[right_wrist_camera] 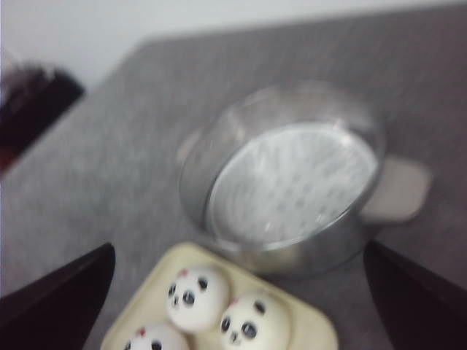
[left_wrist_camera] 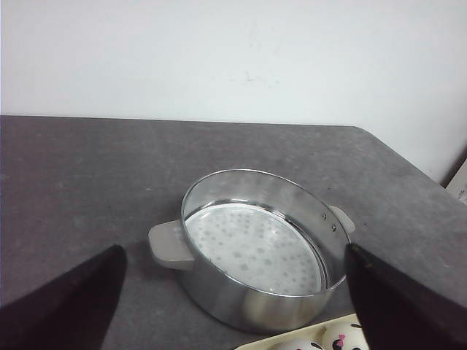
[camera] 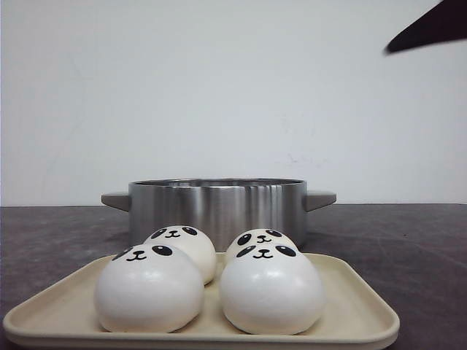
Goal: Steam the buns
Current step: 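Reach the right gripper down and grasp the back panda bun nearest it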
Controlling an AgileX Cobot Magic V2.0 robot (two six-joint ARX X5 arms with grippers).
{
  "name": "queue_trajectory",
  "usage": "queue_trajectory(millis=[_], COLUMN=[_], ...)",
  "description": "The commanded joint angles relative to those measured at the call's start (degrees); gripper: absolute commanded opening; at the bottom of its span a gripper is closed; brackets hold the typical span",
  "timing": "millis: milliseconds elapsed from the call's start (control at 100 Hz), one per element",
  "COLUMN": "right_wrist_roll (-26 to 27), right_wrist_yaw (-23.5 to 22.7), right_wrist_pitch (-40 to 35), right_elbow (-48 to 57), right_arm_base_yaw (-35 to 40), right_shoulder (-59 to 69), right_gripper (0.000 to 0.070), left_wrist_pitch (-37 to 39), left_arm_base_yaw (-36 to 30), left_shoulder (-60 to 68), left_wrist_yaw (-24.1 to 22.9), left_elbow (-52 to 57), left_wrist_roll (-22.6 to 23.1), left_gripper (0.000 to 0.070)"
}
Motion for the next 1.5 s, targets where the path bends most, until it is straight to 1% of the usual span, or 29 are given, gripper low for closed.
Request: queue_trajectory(millis=[0,40,100,210,280,310,360,450,880,940,1040,1120,1250,1280,1320,1370,1380,1390,1420,1430,1490], right_wrist_roll=[2.05,3.06,3.78,3.98,3.89,3.74,3.61,3.54,2.49,2.49,2.49,2.51,3.37,3.37,3.37,3.34,3.32,3.32,3.32,3.3,3.19], right_wrist_yaw=[3.5,4.5,4.42,4.96,5.46,5.46,5.44,5.29,6.01,7.02,8.79,8.9,8.9,8.92,8.79,8.83,8.87,8.92,8.92,8.9,9.25], right_wrist_pitch=[-0.31,-1.05,-2.97,-9.22,-12.96,-14.29,-16.09,-17.92,-17.84,-17.59,-16.92,-15.85,-15.06,-14.99,-14.82,-15.13,-15.17,-15.3,-15.54,-15.61,-15.65], right_elbow=[1.11,1.73,3.26,8.11,11.58,12.98,15.06,17.7,18.82,18.82,18.82,18.82,18.82,18.82,18.82,18.82,18.82,18.82,18.82,18.82,18.82], right_arm_base_yaw=[4.61,6.47,8.22,10.29,11.08,11.21,11.41,12.04,13.62,13.62,13.62,13.62,13.62,13.62,13.77,13.97,13.99,14.03,14.08,14.05,14.23], right_shoulder=[4.72,7.65,12.24,20.81,25.97,27.98,31.08,35.82,47.95,48.81,49.46,49.46,49.48,49.64,50.25,50.82,50.88,51.08,51.36,51.39,51.36], right_gripper=[0.07,0.07,0.07,0.07,0.0606,0.0579,0.0561,0.056,0.0559,0.0557,0.0521,0.0476,0.044,0.0418,0.0342,0.0192,0.0174,0.0122,0.0012,0.0,0.0004], left_wrist_pitch=[0.17,-0.24,-0.96,-2.4,-2.89,-2.99,-3.08,-3.13,-3.21,-3.21,-3.21,-3.26,-3.41,-3.43,-3.43,-3.43,-3.43,-3.43,-3.43,-3.43,-3.48], left_arm_base_yaw=[-0.35,-0.52,-0.87,-1.55,-1.9,-2.03,-2.19,-2.4,-4.87,-5.27,-6.03,-6.62,-7.34,-7.45,-7.58,-7.8,-7.82,-7.85,-7.89,-7.93,-8.13], left_shoulder=[0.02,0.02,0.02,0.02,0.02,0.02,0.02,0.02,0.02,0.0,0.02,0.02,0.02,0.0,0.0,0.02,0.02,0.02,0.02,0.0,0.0], left_wrist_yaw=[0.13,0.11,0.11,0.11,0.11,0.09,0.09,0.09,-0.11,-0.15,-0.31,-0.33,-0.35,-0.35,-0.35,-0.52,-0.55,-0.57,-0.59,-0.59,-0.59], left_elbow=[0.98,0.98,0.98,0.98,0.98,0.98,0.98,0.98,0.98,0.98,0.98,0.98,0.98,0.98,0.98,0.98,0.98,0.98,0.98,0.98,0.98], left_wrist_roll=[0.11,0.13,0.13,0.15,0.31,0.31,0.31,0.31,0.33,0.48,0.52,0.55,0.57,0.59,0.59,0.63,0.63,0.66,0.72,0.72,0.7], left_gripper=[0.0586,0.0586,0.0586,0.0586,0.0586,0.0586,0.0586,0.0586,0.0586,0.0586,0.0586,0.0586,0.0586,0.0586,0.0586,0.0586,0.0586,0.0586,0.0586,0.0586,0.0586])
